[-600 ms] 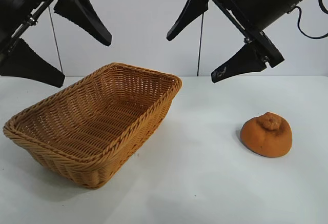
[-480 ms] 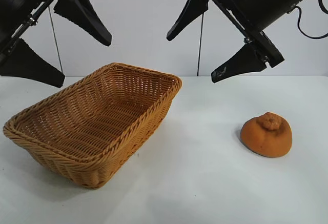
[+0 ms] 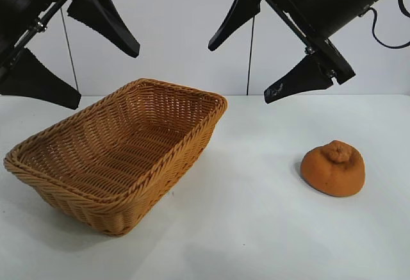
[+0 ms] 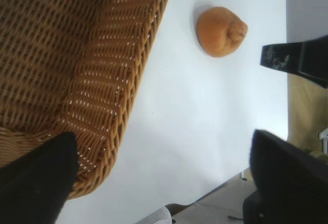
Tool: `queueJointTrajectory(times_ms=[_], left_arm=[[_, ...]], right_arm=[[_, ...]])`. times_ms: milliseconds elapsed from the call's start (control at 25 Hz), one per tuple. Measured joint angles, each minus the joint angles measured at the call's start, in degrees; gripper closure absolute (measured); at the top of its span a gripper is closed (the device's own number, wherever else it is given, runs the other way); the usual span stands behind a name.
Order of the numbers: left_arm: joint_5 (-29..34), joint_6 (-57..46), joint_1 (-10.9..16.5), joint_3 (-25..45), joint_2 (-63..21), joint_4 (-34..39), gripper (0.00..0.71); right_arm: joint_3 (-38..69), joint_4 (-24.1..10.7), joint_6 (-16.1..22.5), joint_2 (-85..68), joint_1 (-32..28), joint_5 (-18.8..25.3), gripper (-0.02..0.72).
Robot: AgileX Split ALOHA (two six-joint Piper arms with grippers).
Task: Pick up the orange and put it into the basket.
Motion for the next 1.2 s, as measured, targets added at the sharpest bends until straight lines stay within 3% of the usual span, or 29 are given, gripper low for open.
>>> queueJointTrajectory(times_ms=[960, 1200], left_arm=[[-1.71, 0.0, 0.0, 0.0, 0.0, -0.05, 0.066], [3.48, -6.11, 0.33, 0.0, -1.11, 2.15, 0.066]], right_arm=[[0.0, 0.0, 0.0, 0.0, 0.0, -0.43, 0.062], [0.0, 0.0, 0.0, 0.0, 0.0, -0.58, 0.062]])
